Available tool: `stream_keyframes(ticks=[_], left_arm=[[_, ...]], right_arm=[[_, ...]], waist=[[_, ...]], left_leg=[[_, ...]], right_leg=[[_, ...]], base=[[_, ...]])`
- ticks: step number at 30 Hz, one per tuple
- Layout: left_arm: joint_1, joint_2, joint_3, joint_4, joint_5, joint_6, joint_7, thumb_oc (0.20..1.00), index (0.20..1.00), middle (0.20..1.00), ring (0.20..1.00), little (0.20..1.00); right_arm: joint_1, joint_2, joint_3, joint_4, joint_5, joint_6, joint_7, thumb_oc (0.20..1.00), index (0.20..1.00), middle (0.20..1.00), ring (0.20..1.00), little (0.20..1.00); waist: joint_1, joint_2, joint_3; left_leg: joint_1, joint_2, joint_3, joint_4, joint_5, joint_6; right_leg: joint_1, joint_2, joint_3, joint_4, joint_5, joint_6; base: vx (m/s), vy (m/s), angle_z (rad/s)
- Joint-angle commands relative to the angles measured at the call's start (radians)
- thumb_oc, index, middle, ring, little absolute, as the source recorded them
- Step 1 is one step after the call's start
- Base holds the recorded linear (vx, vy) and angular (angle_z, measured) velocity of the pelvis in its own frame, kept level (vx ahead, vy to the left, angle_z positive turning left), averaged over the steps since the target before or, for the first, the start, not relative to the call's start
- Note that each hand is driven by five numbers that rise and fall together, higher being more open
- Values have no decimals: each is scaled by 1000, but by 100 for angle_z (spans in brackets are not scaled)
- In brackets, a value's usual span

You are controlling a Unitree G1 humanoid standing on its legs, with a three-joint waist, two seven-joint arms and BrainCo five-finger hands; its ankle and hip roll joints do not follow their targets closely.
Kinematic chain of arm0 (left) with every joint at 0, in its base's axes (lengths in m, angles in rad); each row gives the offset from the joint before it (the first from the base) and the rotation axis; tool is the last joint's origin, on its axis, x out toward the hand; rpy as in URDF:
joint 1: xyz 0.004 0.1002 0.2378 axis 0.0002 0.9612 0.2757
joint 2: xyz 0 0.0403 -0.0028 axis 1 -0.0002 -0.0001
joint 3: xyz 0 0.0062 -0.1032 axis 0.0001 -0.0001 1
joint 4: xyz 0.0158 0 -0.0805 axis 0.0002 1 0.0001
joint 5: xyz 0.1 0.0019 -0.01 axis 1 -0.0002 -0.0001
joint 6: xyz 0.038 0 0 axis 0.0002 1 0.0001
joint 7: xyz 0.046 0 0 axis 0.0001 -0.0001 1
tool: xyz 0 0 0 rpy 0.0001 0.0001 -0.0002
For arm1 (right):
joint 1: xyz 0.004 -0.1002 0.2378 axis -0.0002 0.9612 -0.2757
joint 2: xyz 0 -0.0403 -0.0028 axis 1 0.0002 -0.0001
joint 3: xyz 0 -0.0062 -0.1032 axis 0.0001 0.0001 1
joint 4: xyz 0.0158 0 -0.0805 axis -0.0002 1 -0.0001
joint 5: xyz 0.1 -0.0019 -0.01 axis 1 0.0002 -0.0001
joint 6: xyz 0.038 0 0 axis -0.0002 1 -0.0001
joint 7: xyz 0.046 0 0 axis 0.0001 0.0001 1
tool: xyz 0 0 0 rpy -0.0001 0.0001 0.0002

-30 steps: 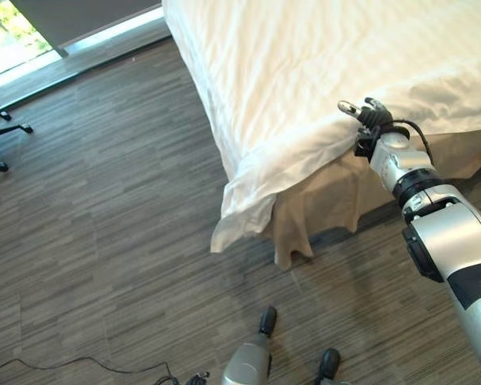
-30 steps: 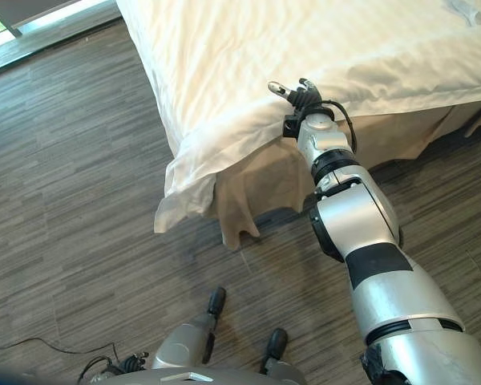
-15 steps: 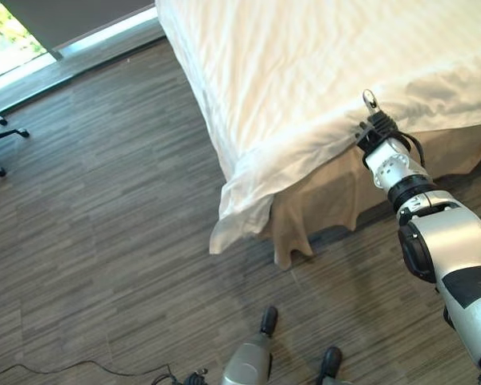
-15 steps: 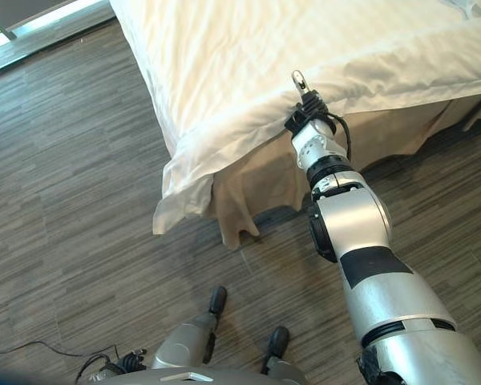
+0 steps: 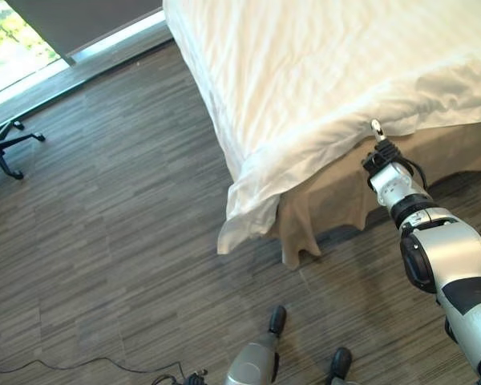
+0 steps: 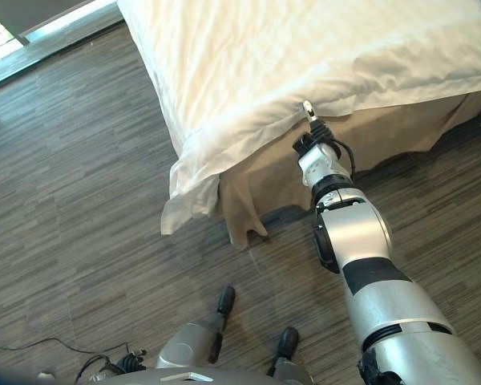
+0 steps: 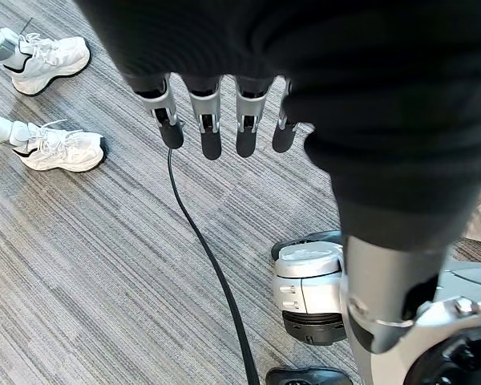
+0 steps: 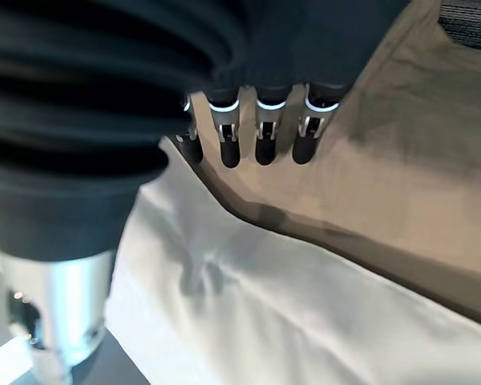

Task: Making the bed.

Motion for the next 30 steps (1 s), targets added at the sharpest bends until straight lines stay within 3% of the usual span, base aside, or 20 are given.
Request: stream_keyframes(ticks=[1, 11, 30], left_arm=[[-60, 10, -26, 38, -44, 13, 3, 1000, 1000, 1000, 1000, 1000], [-72, 13, -28, 27, -64, 7, 8, 1000, 1000, 1000, 1000, 1000], [-131, 15, -34, 26, -123, -3, 35, 1000, 1000, 1000, 1000, 1000]], right_arm=[[-52, -44, 9, -23, 0, -36, 7, 1000, 1000, 1000, 1000, 1000], [-78, -7, 31, -37, -33, -34, 7, 1000, 1000, 1000, 1000, 1000], [-165, 143, 104, -66, -111, -40, -14, 1000, 1000, 1000, 1000, 1000]], waist=[[41, -39, 62], [54, -30, 68], [84, -37, 81]], left_leg=[[36, -26, -46, -36, -3, -19], [25, -28, -51, -36, 3, -21], [-3, -35, -77, -36, 13, -26]], right_leg=[[-25, -39, -26, 12, 19, 65], [-34, -40, -34, 12, 21, 66], [-46, -42, -58, 12, 20, 64]], base=[[0, 0, 0], [0, 0, 0], [1, 2, 2]])
